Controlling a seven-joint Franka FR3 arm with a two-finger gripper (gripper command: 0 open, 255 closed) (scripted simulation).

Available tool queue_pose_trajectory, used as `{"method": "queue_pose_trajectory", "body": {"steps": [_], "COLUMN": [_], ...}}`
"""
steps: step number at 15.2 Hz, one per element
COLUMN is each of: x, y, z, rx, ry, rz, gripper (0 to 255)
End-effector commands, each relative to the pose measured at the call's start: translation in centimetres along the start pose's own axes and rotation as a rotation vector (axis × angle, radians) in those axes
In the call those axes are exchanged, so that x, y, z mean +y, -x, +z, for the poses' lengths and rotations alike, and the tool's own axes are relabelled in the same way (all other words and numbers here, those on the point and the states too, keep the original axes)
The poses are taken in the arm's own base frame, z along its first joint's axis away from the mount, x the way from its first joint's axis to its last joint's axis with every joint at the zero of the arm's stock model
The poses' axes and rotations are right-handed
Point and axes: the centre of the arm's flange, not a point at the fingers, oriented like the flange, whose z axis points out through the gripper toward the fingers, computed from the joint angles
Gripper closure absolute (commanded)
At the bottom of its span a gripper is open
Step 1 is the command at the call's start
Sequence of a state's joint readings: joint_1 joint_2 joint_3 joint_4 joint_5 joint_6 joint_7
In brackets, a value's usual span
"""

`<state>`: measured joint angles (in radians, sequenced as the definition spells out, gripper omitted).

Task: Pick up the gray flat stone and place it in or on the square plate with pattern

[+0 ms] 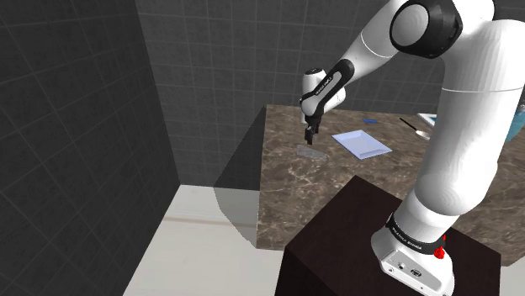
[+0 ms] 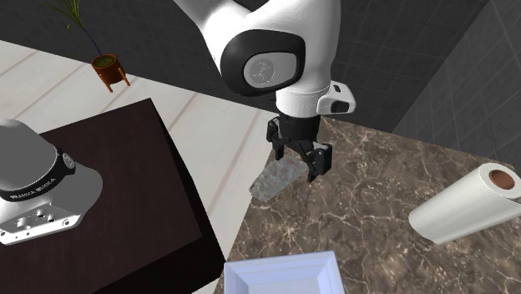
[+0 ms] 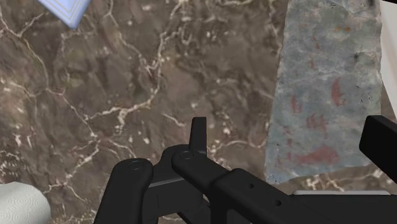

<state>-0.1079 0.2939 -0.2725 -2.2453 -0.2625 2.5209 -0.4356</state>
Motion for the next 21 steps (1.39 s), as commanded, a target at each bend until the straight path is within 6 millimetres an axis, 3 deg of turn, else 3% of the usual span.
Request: {"method": "queue_pose_trajectory", "body": {"steps": [1, 10, 11, 16, 21], "x": [0.0, 0.0, 0.0, -0.4, -1.0], "y": [0.0, 0.0, 0.0, 7.5, 7.1], "z": [0.0, 0.0, 0.0, 2.5, 5.1], "rx": [0.0, 0.0, 0.0, 0.159, 0.159], "ry": [0.0, 0.0, 0.0, -0.225, -0.225], "rz": [0.0, 0.0, 0.0, 0.068, 0.068], "gripper": [255, 255, 0, 0, 0]}}
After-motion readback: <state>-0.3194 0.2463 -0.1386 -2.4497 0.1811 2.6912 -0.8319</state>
